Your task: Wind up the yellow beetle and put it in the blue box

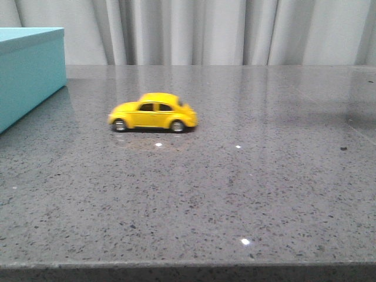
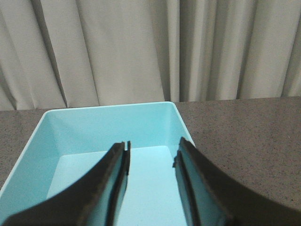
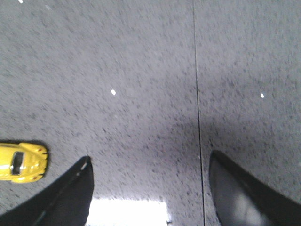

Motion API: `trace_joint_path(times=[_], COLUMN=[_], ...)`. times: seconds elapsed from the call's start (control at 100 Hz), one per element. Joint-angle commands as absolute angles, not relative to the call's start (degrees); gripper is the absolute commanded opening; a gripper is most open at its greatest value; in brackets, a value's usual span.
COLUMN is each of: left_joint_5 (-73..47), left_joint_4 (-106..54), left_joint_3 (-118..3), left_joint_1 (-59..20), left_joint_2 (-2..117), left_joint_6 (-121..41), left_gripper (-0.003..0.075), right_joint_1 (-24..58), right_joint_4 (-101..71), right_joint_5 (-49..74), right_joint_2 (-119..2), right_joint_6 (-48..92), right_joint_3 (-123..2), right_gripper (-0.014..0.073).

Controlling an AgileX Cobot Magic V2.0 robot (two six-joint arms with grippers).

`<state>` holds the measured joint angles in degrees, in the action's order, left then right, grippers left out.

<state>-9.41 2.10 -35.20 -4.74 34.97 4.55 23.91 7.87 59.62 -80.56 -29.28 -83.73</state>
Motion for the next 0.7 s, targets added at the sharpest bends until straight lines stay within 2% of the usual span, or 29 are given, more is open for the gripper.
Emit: trace_joint_path(times=[0.0, 0.29, 0.53, 0.69], left_joint_5=[-5.49, -11.14, -19.52, -27.31], left_joint_4=[1.60, 1.60, 1.60, 1.60], left_joint_3=[-37.13, -41.07, -50.35, -58.86], left_joint_1=[-5.22, -5.72, -12.49, -17.10], left_joint_2=[35.35, 37.99, 48.14, 57.14], left_joint_6=[4.87, 4.58, -2.39, -12.00], left_gripper=[0.0239, 0.0239, 0.0239, 0.0246], right_joint_1=[23.96, 23.96, 23.96, 23.98], right_joint_4=[8.99, 8.99, 8.99, 8.87], right_joint_5=[53.84, 48.94, 39.83, 38.02], right_joint_2=[-77.01, -72.61, -67.03, -63.58], right_joint_6=[-28.20, -25.99, -25.80, -25.80], right_joint_3=[-84.90, -84.78, -77.52, -73.07], right_gripper=[0.0519, 0.0519, 0.0519, 0.0519])
